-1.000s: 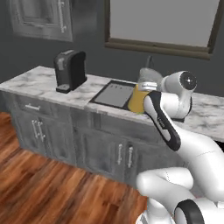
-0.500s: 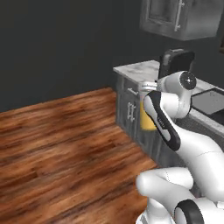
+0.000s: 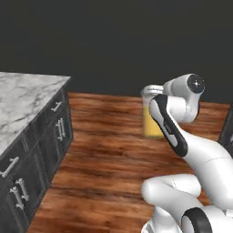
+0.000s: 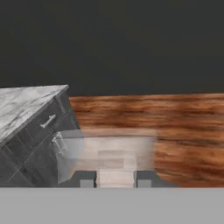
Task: Place the pitcher and cup on the dining counter for serving.
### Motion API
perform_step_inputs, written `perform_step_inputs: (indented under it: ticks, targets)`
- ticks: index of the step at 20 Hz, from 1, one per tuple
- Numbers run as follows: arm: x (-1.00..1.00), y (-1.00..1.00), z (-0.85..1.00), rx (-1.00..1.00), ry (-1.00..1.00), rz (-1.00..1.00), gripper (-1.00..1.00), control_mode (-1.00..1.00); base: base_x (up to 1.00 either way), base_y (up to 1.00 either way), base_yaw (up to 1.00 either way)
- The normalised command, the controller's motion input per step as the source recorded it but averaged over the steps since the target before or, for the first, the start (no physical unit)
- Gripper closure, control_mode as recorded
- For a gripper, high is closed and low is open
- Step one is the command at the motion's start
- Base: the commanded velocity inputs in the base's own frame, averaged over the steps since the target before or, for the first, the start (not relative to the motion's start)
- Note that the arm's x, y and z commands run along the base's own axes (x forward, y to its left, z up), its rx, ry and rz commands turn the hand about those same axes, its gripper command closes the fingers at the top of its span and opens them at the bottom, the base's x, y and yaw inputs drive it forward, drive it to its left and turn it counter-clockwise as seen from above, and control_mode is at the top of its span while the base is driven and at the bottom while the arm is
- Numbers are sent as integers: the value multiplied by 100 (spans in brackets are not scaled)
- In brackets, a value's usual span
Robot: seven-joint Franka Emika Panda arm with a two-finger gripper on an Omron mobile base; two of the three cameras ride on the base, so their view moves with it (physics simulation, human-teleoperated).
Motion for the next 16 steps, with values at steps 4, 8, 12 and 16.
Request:
perform_step_inputs:
  ticks: [4,8,12,16]
  targets:
    - [0,0,0,0,0,0,100,100,8,-2,96]
    - [0,0,0,0,0,0,100,100,39,-11,81]
    - [0,0,0,0,0,0,100,100,45,-13,68]
    - [0,0,0,0,0,0,100,100,60,-1,44]
